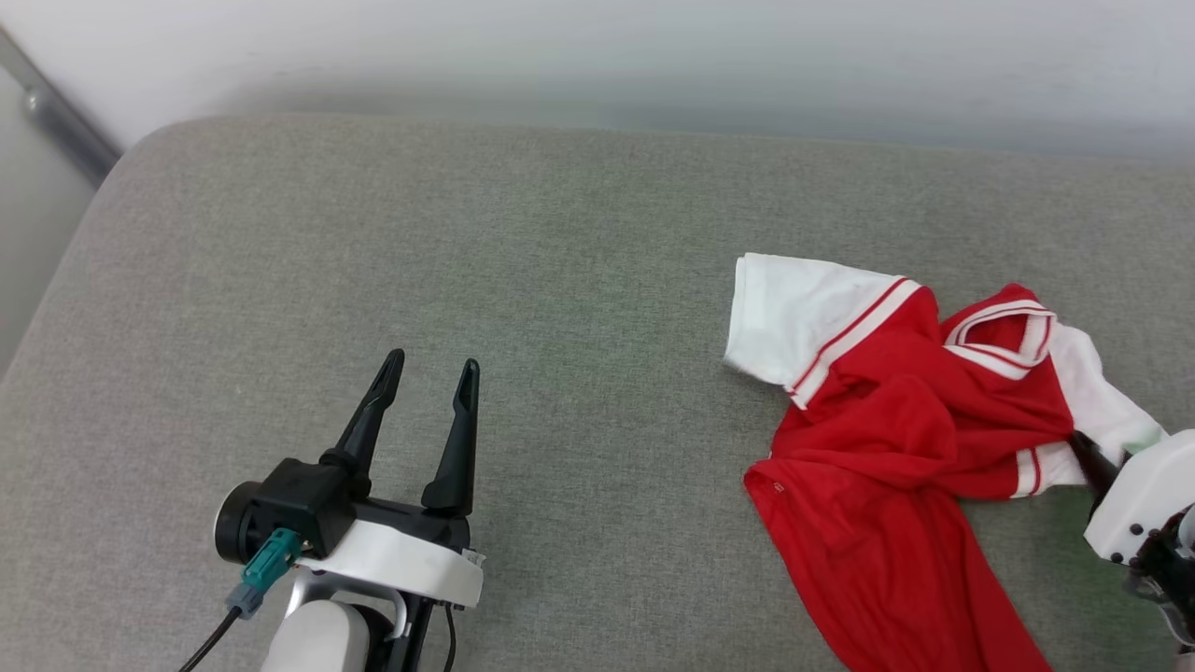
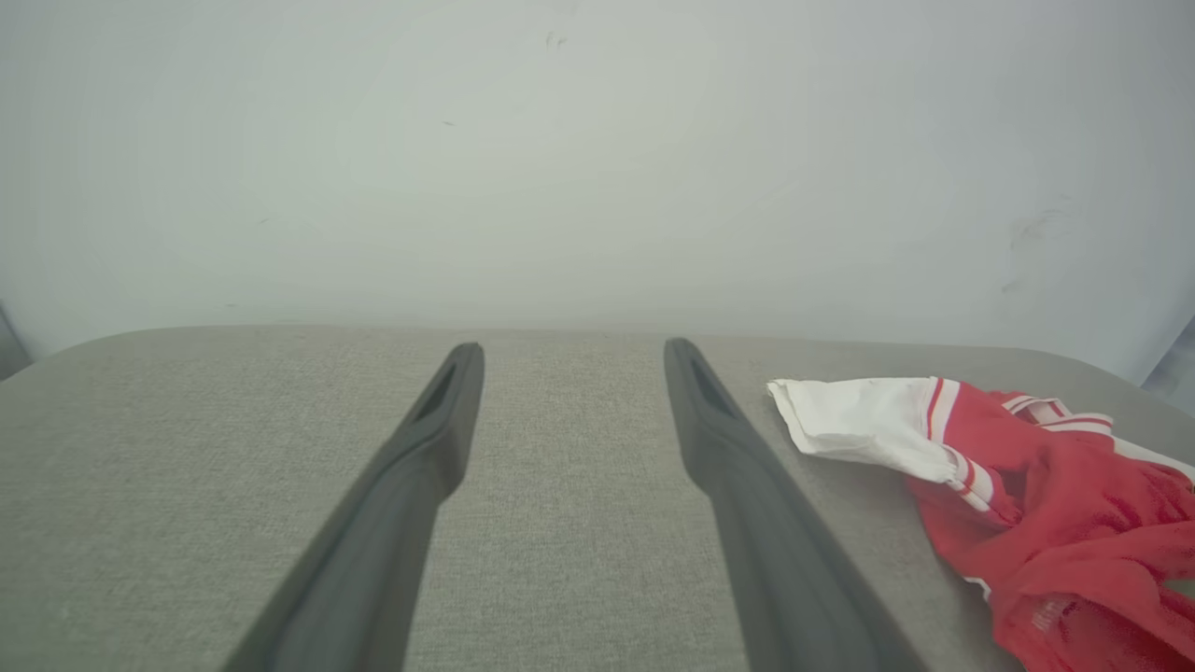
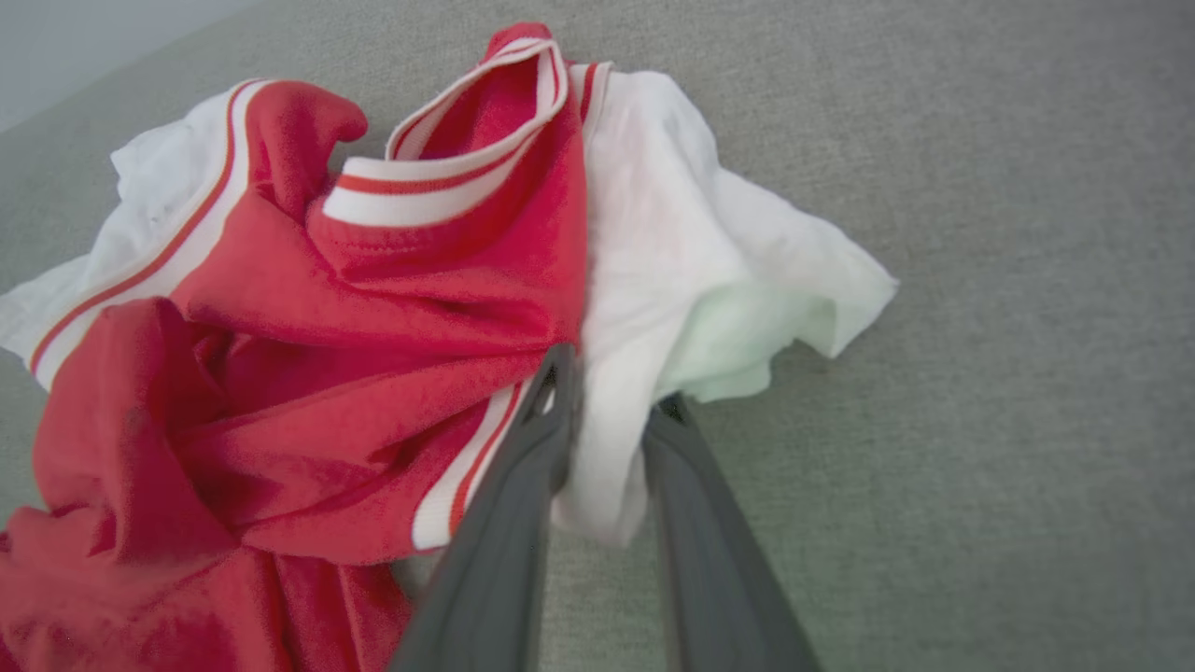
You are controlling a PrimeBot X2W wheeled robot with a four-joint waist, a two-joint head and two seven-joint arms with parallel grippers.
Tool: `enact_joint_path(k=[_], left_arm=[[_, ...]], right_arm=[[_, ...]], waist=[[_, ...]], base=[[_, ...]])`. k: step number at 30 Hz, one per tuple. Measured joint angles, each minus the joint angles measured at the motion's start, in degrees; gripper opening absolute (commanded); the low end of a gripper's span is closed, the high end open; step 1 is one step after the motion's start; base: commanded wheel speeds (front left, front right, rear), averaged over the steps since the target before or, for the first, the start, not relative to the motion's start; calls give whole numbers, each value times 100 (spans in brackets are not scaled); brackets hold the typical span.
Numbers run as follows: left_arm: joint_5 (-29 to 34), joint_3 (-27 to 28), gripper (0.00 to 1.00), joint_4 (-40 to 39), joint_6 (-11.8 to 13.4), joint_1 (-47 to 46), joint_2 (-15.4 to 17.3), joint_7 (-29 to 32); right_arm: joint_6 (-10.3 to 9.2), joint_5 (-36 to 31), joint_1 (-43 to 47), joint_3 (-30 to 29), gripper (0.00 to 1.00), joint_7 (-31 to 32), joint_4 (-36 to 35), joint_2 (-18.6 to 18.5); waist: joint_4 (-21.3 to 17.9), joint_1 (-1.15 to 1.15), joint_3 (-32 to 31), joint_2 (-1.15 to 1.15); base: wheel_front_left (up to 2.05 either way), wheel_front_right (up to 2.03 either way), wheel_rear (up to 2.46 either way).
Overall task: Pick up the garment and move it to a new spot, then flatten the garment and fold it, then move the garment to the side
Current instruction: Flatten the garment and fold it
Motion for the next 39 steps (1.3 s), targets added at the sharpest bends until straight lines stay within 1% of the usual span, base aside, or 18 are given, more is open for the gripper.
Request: enact_joint_path(k=[3, 6, 10, 11, 14, 15, 17, 20, 22, 24, 27, 29, 31, 34, 36, 39], left_arm=[[1, -12, 100, 41, -7, 2, -2, -1], [-4, 4, 100, 63, -8, 16, 0, 0], [-56, 25, 100, 71, -8, 21, 1, 0], [-167, 47, 100, 52, -8, 23, 0, -1], [-280, 43, 100, 38, -8, 20, 26, 1], [-311, 29, 100, 25, -9, 16, 46, 24], [-338, 16, 100, -22, -9, -24, 114, 92], [-392, -108, 100, -111, -10, -214, 282, 422], [-577, -269, 100, -219, -10, -452, 370, 803], [-771, -589, 100, -357, -15, -790, 567, 1261], [-1488, -892, 100, -554, -14, -1463, 844, 2115], [-1775, -1066, 100, -593, -15, -2008, 1141, 2718], [-2051, -1304, 100, -515, -15, -2547, 1393, 3341], [-2496, -1783, 100, -252, -15, -3203, 1791, 4491], [-2733, -2043, 100, -87, -15, -3648, 2030, 5128], [-3054, -2306, 100, 191, -15, -4258, 2182, 5833]], right_arm=[[0, -85, 7, 12, 100, -322, 74, 97], [0, -122, -16, 194, 100, -724, -77, 144], [0, -46, -4, 469, 100, -1378, -561, 63], [1, 0, 169, 612, 100, -1856, -1011, 73], [0, -20, 472, 727, 100, -2403, -1406, 136], [1, -45, 559, 771, 100, -2576, -1507, 162], [1, -296, 754, 943, 100, -2936, -1679, 152], [0, -203, 855, 962, 100, -3330, -1756, 318], [1, -213, 888, 1020, 100, -3476, -1775, 352], [1, -213, 884, 1035, 100, -3600, -1789, 396], [1, -85, 789, 1047, 100, -3746, -1856, 453], [0, 78, 675, 1004, 100, -3824, -1896, 474], [1, 91, 634, 1013, 100, -3877, -1911, 486], [1, 103, 548, 1126, 100, -3924, -1909, 506], [0, 112, 531, 1160, 100, -3956, -1861, 512], [0, 145, 527, 1216, 100, -4030, -1747, 523]], waist=[[-80, 0, -54, 0], [-164, 0, -112, 0], [-271, 0, -208, 0], [-374, 0, -275, 0], [-502, 0, -320, 0], [-549, 0, -329, 0], [-651, 0, -335, 0], [-816, 0, -300, 0], [-923, -1, -233, 0], [-1014, -1, -135, 0], [-1164, 0, 21, 0], [-1268, 0, 139, 0], [-1364, 0, 276, 0], [-1546, 0, 461, 0], [-1675, 0, 591, 0], [-1858, 0, 793, 0]], base=[[0, 0, 0], [0, 0, 0], [0, 0, 0], [0, 0, 0], [0, 0, 0], [0, 0, 0], [0, 0, 0], [0, 0, 0], [0, 0, 0], [0, 0, 0], [0, 0, 0], [0, 0, 0], [0, 0, 0], [0, 0, 0], [0, 0, 0], [0, 0, 0]])
